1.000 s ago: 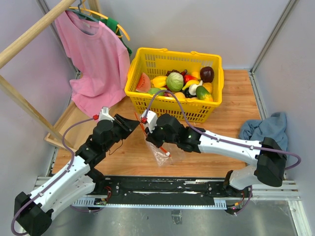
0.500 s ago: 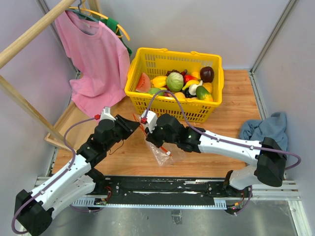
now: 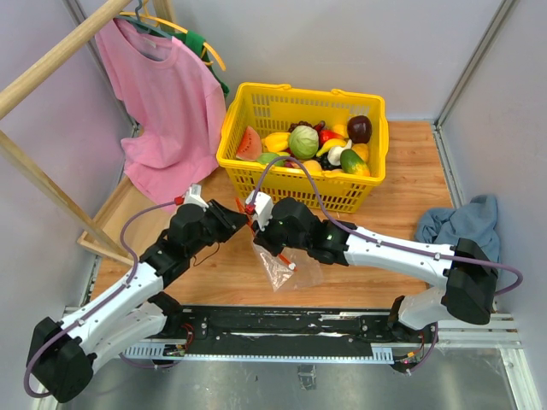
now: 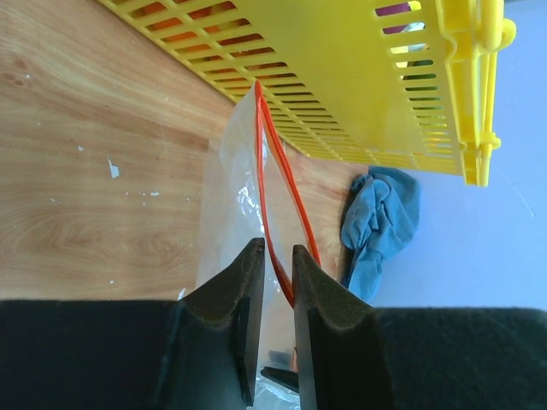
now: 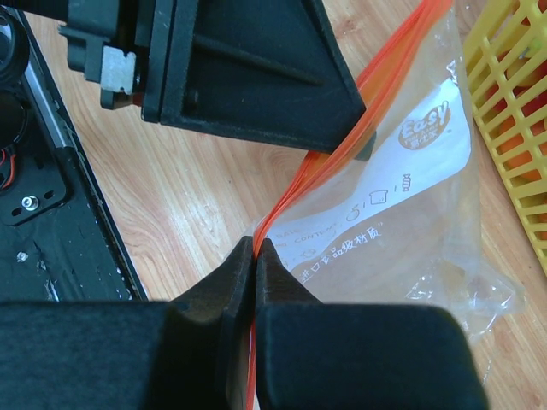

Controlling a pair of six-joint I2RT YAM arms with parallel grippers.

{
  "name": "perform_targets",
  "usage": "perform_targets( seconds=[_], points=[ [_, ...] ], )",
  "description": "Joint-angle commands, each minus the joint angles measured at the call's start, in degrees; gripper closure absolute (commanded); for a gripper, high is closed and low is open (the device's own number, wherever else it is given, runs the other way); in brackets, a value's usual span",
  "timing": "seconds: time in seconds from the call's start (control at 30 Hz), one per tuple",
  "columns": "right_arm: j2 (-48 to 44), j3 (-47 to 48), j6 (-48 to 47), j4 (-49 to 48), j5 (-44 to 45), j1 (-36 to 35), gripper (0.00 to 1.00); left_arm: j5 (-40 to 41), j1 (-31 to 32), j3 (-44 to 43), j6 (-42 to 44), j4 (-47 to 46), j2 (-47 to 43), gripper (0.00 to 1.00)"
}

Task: Place the food in the zip-top bag and seal the zipper
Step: Open the zipper of the food storage bag.

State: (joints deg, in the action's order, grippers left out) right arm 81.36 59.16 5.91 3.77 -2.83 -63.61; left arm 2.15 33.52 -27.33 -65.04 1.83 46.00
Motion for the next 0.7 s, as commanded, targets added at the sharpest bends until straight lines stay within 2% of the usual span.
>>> perform_targets(
  seconds=[0.0,0.2,0.4,0.67],
  points=[
    [-0.6,-0.5,-0.6,-2.1,1.1,0.4,0.99,-3.4,0.5,1.3,-0.7,-3.5,1.3,0.79],
    [-0.4,-0.3,-0.4,-1.1,1.0,0.4,0.99,-2.1,0.5,1.6,-0.1,-2.8,-1.0,0.99],
    [-1.9,0.0,-0.3,-0.2,1.1,0.4,0.91,0.9,0.5,-0.7,2.8,1.1,-4.5,1.00],
    [-4.9,0.9,1.1,0.9,3.9,0.5,0.70,1.5,0.9,-5.2,6.3,5.1,-5.2,1.00]
  ],
)
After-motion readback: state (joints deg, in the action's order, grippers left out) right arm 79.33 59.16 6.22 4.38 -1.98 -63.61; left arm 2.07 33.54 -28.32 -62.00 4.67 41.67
